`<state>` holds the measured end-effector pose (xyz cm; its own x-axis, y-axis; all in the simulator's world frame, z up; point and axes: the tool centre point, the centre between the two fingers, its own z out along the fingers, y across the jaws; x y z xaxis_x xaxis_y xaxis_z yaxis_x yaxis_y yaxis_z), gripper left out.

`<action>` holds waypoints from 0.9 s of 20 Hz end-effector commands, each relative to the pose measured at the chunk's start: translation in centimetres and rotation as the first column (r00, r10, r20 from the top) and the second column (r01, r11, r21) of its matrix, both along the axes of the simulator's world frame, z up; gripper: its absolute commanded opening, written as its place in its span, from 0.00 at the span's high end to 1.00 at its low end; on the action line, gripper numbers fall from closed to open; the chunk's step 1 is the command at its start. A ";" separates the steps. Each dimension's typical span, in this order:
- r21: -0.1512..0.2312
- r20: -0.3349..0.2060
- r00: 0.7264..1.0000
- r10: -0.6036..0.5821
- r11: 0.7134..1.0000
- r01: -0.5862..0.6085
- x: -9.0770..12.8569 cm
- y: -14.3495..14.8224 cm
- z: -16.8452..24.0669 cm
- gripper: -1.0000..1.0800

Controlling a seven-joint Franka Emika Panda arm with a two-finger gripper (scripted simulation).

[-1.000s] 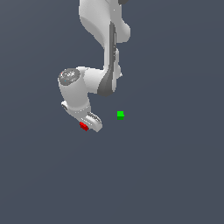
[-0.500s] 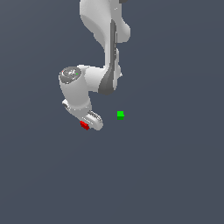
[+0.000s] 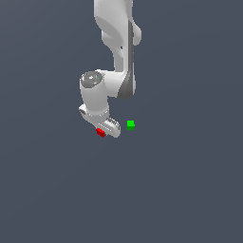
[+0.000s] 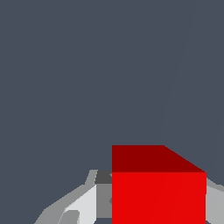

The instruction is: Stack the red cube on top of the green cube.

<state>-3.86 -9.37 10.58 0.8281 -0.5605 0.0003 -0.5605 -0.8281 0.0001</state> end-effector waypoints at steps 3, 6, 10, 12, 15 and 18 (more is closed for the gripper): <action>0.000 0.000 1.000 0.001 1.000 -0.001 -2.2 3.3 -1.0 1.00; 0.000 0.000 1.000 0.001 1.000 -0.001 -4.0 5.9 -1.7 1.00; 0.000 0.000 1.000 0.001 1.000 -0.001 -6.1 9.1 -2.7 1.00; 0.000 0.000 1.000 0.002 1.000 -0.002 -7.0 10.5 -3.1 1.00; 0.000 0.000 1.000 0.002 1.000 -0.002 -8.2 12.4 -3.6 1.00; 0.000 0.000 1.000 0.001 1.000 -0.001 -9.0 13.7 -4.0 1.00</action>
<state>-12.40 3.68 6.71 0.8297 -0.5581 -0.0008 -0.5581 -0.8297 0.0007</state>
